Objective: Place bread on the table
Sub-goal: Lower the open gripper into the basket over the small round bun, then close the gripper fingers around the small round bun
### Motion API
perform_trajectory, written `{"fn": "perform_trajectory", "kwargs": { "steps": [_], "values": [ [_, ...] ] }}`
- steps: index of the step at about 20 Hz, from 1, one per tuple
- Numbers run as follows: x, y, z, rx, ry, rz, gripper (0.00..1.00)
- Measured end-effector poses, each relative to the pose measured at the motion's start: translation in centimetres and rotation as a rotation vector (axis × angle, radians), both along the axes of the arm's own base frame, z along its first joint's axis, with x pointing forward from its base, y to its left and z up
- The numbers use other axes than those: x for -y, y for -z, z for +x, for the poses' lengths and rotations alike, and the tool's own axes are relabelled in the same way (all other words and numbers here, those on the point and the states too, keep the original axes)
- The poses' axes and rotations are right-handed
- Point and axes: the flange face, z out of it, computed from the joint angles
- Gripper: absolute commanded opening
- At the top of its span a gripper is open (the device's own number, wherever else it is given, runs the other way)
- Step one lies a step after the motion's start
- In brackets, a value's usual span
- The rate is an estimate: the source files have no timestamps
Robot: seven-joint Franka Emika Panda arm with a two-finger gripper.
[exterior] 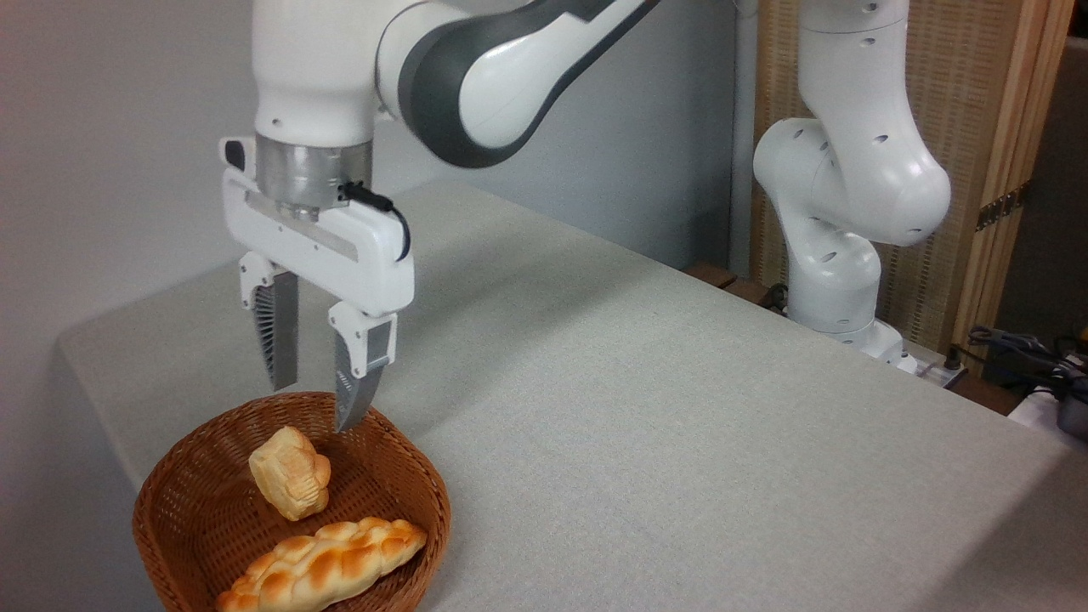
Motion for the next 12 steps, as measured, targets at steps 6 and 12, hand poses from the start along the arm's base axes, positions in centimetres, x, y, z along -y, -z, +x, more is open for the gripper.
{"fn": "perform_trajectory", "kwargs": {
  "steps": [6,12],
  "values": [
    [1.7,3.3,1.6,0.024,-0.027,-0.019,1.00],
    [3.0,6.1,2.2,0.019,0.034,0.070,1.00]
  ]
}}
